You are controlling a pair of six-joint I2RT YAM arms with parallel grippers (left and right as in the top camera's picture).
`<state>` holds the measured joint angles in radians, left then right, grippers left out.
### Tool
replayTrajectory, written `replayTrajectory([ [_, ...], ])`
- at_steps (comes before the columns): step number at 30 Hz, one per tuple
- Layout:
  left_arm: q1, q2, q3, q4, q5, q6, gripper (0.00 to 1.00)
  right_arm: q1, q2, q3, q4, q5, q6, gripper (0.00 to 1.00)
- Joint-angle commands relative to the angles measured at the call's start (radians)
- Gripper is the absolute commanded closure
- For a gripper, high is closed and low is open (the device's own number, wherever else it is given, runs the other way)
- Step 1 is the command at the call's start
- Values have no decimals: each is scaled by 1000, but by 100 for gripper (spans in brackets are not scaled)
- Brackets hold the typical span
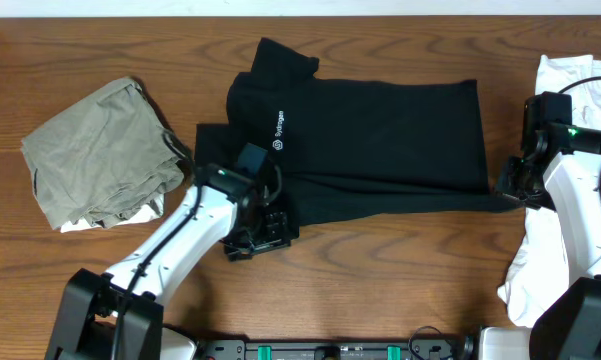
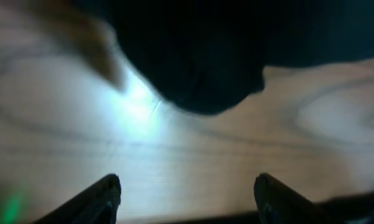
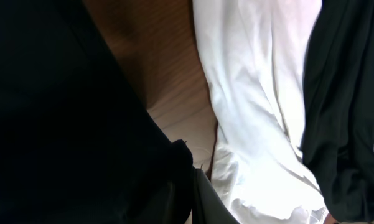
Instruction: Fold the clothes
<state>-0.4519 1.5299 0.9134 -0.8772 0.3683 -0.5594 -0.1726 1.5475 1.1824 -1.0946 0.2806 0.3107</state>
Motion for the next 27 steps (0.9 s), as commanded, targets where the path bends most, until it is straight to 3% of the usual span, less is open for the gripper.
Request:
replayTrajectory([
  [1,-18,6,-46,64,-25,-106,29,-11,-3,-1,-1,11,13,92],
  [7,-18,6,-90,187,-49,-197,30,-11,-3,-1,-2,10,14,92],
  [12,-18,6,-91,242,-68,-203,30,-11,-3,-1,-2,10,14,92],
  [24,-19,6,-92,259,-93,-336,32,-11,-3,-1,0,10,14,92],
  [27,-19,6,-92,267,-93,-362,38,-11,-3,-1,-1,10,14,92],
])
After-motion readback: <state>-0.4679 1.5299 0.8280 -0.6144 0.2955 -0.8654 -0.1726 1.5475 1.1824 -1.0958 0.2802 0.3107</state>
